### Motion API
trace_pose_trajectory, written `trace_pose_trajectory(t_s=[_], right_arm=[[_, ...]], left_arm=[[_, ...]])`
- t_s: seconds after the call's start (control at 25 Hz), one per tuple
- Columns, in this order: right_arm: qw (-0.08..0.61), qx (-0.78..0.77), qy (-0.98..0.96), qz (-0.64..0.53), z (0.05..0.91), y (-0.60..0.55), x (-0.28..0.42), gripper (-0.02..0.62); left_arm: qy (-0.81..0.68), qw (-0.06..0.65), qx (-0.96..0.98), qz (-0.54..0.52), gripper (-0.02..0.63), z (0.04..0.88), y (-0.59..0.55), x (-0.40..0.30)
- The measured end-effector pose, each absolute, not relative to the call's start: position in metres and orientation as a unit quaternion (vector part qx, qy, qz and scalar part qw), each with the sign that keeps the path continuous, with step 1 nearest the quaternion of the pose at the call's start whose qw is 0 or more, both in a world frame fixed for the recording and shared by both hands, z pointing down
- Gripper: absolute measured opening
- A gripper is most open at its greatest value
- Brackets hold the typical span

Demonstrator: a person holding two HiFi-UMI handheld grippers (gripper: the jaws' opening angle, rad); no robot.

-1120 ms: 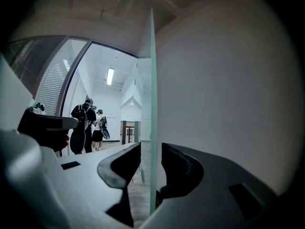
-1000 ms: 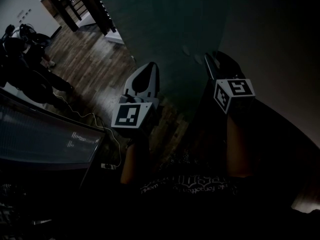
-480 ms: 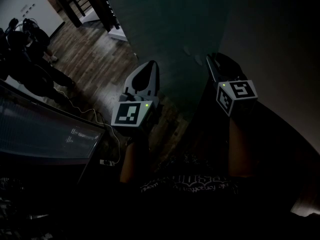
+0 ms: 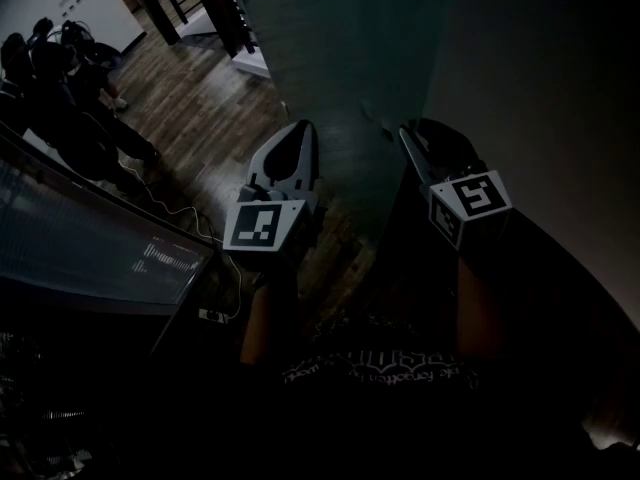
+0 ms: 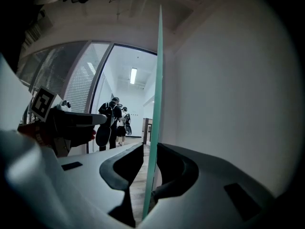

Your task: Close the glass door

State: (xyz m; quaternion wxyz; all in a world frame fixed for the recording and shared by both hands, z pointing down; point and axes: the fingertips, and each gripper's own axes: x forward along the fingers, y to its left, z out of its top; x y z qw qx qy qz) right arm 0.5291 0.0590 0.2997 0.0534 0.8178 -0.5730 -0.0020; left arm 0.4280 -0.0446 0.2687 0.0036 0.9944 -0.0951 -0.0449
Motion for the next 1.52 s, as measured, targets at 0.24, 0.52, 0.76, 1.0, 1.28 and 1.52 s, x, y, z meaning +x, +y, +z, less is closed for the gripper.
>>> trace_pose_trajectory(t_s=[0.24,0.52,0.76,1.0,1.28,1.52], right_arm=[[0.076,0.761,-0.645,-0.006,0.3,0.044,0.489,0.087],[0.089,0.719,-0.689,-0.02,0.297,0.027,0.454,0.087],[0.088,0.681,-0.727,-0.029,0.295,0.01,0.419,0.087],[0.067,0.663,-0.746,-0.03,0.293,-0.007,0.401,0.087],[0.057,0.642,-0.764,-0.034,0.292,-0.04,0.36,0.087],[0.059,0.631,-0.773,-0.03,0.294,-0.066,0.336,0.092]], left_arm=[[-0.128,0.007,0.99,-0.051,0.002,0.265,-0.054,0.402],[-0.169,0.004,0.984,-0.054,0.002,0.272,-0.063,0.368],[-0.244,0.001,0.968,-0.056,0.002,0.264,-0.08,0.315],[-0.32,-0.013,0.946,-0.055,0.002,0.26,-0.101,0.264],[-0.363,-0.018,0.93,-0.059,0.002,0.261,-0.126,0.211],[-0.359,-0.021,0.931,-0.069,0.002,0.25,-0.155,0.201]])
